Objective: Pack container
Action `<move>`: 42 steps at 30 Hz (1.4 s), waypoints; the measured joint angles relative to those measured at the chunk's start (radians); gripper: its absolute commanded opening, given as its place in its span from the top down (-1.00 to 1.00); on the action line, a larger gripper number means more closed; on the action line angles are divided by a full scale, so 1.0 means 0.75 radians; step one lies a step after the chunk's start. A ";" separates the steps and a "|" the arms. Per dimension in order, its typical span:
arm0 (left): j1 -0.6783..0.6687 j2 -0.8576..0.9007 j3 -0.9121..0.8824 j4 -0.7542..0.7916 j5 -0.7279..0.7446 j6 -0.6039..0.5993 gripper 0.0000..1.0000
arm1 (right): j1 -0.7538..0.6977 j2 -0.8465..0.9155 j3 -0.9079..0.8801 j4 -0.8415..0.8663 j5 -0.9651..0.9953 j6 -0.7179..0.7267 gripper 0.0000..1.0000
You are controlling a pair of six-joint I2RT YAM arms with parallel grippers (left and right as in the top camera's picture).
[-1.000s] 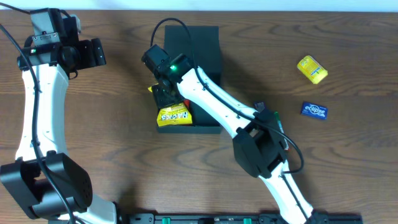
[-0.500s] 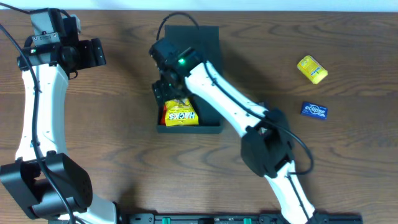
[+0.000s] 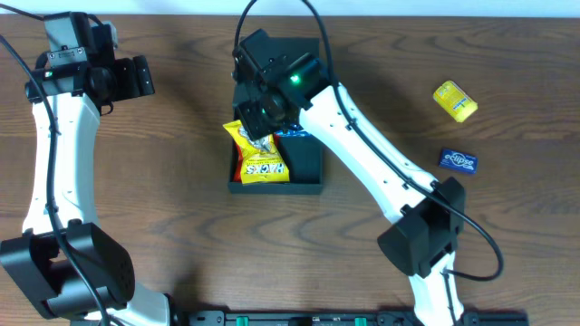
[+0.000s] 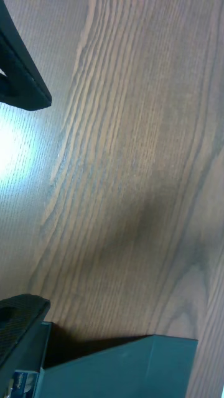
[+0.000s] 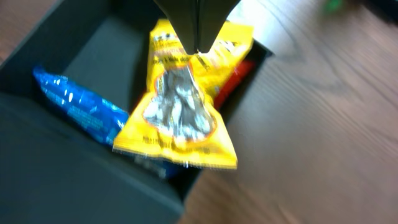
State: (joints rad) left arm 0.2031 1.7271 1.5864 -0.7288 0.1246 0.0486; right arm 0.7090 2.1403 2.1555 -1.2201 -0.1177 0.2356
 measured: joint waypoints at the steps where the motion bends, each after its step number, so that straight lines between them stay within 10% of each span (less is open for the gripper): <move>1: 0.000 0.000 0.000 -0.001 0.000 0.000 -0.91 | 0.000 0.013 -0.001 -0.019 -0.011 -0.023 0.97; 30: 0.000 0.000 0.000 -0.007 0.019 0.001 -0.91 | 0.031 0.332 -0.016 -0.019 -0.183 -0.159 0.97; 42: 0.000 0.000 0.000 -0.148 0.445 0.328 -0.90 | 0.034 0.335 -0.015 -0.008 -0.256 -0.168 0.97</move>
State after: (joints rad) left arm 0.2031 1.7271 1.5864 -0.8398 0.4580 0.2947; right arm 0.7341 2.3913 2.1441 -1.2259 -0.3099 0.1097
